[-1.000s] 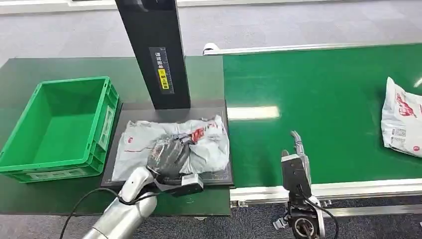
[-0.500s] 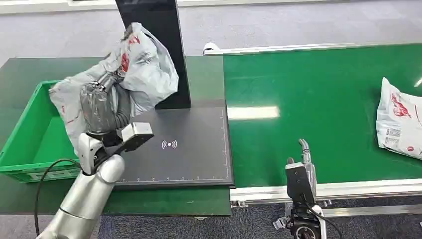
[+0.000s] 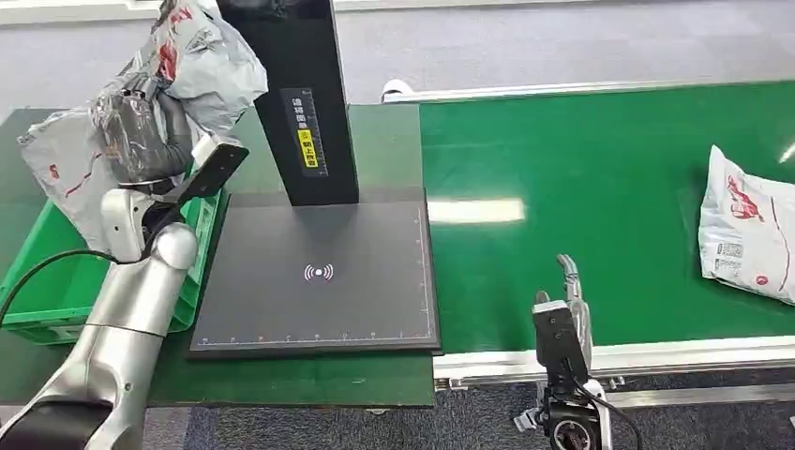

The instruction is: Moved the parcel from conveyor to table for the left to box.

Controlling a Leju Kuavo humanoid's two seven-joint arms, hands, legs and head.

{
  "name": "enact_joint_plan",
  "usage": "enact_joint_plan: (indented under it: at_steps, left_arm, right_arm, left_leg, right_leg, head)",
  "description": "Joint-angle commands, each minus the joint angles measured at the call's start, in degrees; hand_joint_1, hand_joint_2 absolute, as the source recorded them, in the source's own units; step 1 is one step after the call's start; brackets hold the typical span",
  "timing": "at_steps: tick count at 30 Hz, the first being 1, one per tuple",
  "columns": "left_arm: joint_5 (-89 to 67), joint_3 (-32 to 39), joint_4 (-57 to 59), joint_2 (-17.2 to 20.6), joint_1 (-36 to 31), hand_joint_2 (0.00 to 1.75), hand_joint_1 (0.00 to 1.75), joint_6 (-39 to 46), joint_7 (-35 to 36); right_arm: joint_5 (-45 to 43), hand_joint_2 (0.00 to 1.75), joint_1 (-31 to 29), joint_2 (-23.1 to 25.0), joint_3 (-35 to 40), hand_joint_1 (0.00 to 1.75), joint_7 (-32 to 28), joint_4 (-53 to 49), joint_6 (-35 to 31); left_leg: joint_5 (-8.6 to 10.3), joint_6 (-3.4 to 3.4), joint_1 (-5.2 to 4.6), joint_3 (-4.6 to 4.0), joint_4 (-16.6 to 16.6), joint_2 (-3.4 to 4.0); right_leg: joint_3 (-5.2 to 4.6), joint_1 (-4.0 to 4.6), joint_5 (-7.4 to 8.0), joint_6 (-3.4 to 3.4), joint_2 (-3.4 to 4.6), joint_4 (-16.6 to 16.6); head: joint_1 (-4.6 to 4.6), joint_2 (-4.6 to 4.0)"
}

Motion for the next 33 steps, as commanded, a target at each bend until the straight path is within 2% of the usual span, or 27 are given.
enact_joint_plan:
  at_steps: [1,3,8,13,14,21,22,28,33]
  left_arm:
    - [-15.06,7.19,26.26,5.33,-9.3,1.75,1.75,2.28,9.42]
    - [-14.43,9.62,29.86,6.42,-9.77,1.75,1.75,2.28,8.87]
    - [-16.21,13.3,30.45,9.58,-7.06,1.75,1.75,2.28,10.51]
    - [-15.82,13.83,30.51,10.1,-6.89,1.75,1.75,2.28,9.67]
    - [-17.59,13.83,31.39,10.47,-7.29,1.75,1.75,2.28,11.94]
    - [-15.59,17.01,35.18,13.04,-7.32,1.75,1.75,1.81,10.55]
    - [-15.06,17.34,34.92,12.94,-7.15,1.75,0.0,2.28,9.94]
    - [-12.63,18.07,33.53,10.83,-4.66,1.75,0.0,1.66,6.89]
    - [-3.74,19.3,30.09,7.64,-4.17,1.75,0.0,-5.91,1.18]
  right_arm:
    - [-0.25,0.0,-0.82,-0.68,2.27,0.0,0.74,1.94,-0.88]
    - [1.14,0.0,-0.39,-0.81,2.39,0.0,1.57,1.08,-1.66]
    - [1.4,0.0,-0.84,-1.22,3.31,0.0,1.85,1.33,-0.47]
    - [1.41,0.0,-1.21,-1.05,3.47,0.0,1.87,1.68,-0.38]
    - [1.47,0.0,-1.54,-1.09,3.69,0.0,1.9,2.11,-0.06]
    - [1.53,0.0,-2.81,-1.3,4.25,0.0,1.95,3.6,0.5]
    - [1.53,0.0,-2.89,-1.31,4.29,0.0,1.95,3.68,0.56]
    - [1.41,0.0,-4.26,-1.28,5.13,0.0,1.93,5.48,1.34]
    - [-0.73,0.0,-5.02,-1.37,4.87,0.0,2.38,6.36,3.73]
  left_leg:
    - [0.02,-0.01,0.01,0.09,-0.06,0.19]
    - [0.01,-0.02,0.02,0.12,-0.05,0.25]
    - [-0.02,0.01,0.03,0.15,-0.08,0.38]
    - [0.02,0.04,0.07,0.07,-0.1,0.32]
    - [0.02,0.03,0.06,0.03,-0.07,0.3]
    - [0.02,0.01,0.05,0.0,-0.08,0.37]
    - [0.03,0.01,0.05,0.03,-0.12,0.39]
    - [0.04,0.04,0.04,0.03,-0.11,0.24]
    - [0.08,0.05,0.06,-0.02,-0.11,0.07]
  right_leg:
    - [0.01,0.02,0.07,-0.05,0.2,-0.02]
    - [-0.02,0.03,0.06,-0.06,0.23,-0.01]
    - [-0.05,0.05,0.06,-0.02,0.36,0.0]
    - [-0.06,0.09,0.07,-0.01,0.31,-0.06]
    - [-0.12,0.08,0.05,-0.02,0.29,-0.03]
    - [-0.14,0.07,0.07,-0.04,0.36,-0.02]
    - [-0.13,0.07,0.09,-0.05,0.37,-0.06]
    - [-0.09,0.06,0.06,-0.01,0.26,-0.07]
    - [-0.07,0.09,0.06,-0.01,0.08,-0.12]
  head:
    - [0.02,0.0]
    - [-0.02,0.0]
    - [0.0,0.0]
    - [-0.02,0.02]
    - [0.0,0.0]
    - [-0.02,0.0]
    - [0.0,0.0]
    - [-0.02,0.0]
    - [0.0,0.0]
